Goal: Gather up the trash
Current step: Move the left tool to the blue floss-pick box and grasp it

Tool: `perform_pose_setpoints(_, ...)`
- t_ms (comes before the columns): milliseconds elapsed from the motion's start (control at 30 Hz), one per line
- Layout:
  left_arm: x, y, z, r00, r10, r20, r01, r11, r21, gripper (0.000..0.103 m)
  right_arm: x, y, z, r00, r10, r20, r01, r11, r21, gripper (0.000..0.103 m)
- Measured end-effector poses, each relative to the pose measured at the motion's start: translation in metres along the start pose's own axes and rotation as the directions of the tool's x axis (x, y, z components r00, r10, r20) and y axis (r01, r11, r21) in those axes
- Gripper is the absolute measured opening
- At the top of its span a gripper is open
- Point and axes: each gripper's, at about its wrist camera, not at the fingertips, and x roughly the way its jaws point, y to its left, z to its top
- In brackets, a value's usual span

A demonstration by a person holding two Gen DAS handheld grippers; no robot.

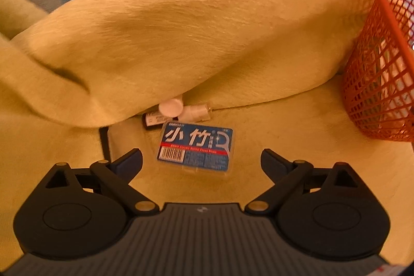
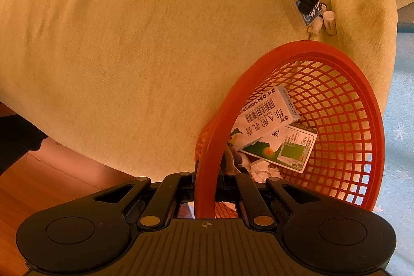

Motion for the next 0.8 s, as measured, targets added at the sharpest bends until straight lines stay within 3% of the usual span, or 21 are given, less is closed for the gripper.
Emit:
perform_pose_setpoints(133, 0.019, 0.000, 0.005, 1.000, 0.001, -0.014, 0.000, 0.997, 0.072, 0.097, -0.001, -0.001, -0.001, 1.000, 0.006, 0.004, -0.007, 1.000, 0.005, 0.001)
perform_pose_setpoints(300, 0.038, 0.005, 0.008, 0.999, -0.014, -0.043, 0.018, 0.995, 0.093, 0.097, -0.002, -0.002, 0.000, 1.000, 0.016, 0.008, -0.016, 1.000, 0.023, 0.001)
perform_pose_setpoints(600, 0.061, 0.008, 0.011, 0.992, -0.062, -0.112, 0.070, 0.995, 0.067, 0.095, -0.002, -0.004, 0.000, 1.000, 0.021, 0.012, -0.022, 0.999, 0.040, 0.001)
perform_pose_setpoints(667, 0.063, 0.008, 0.010, 0.989, -0.070, -0.128, 0.078, 0.995, 0.055, 0.091, -0.002, -0.004, 0.000, 1.000, 0.023, 0.012, -0.023, 0.999, 0.042, 0.001)
perform_pose_setpoints(700, 0.063, 0.009, 0.009, 0.987, -0.081, -0.137, 0.087, 0.995, 0.042, 0.083, -0.002, -0.003, 0.000, 1.000, 0.023, 0.013, -0.023, 0.999, 0.041, 0.001)
perform_pose_setpoints(800, 0.058, 0.008, 0.003, 0.983, -0.109, -0.146, 0.110, 0.994, 0.000, 0.083, -0.003, -0.003, 0.000, 1.000, 0.021, 0.015, -0.022, 0.999, 0.037, 0.001)
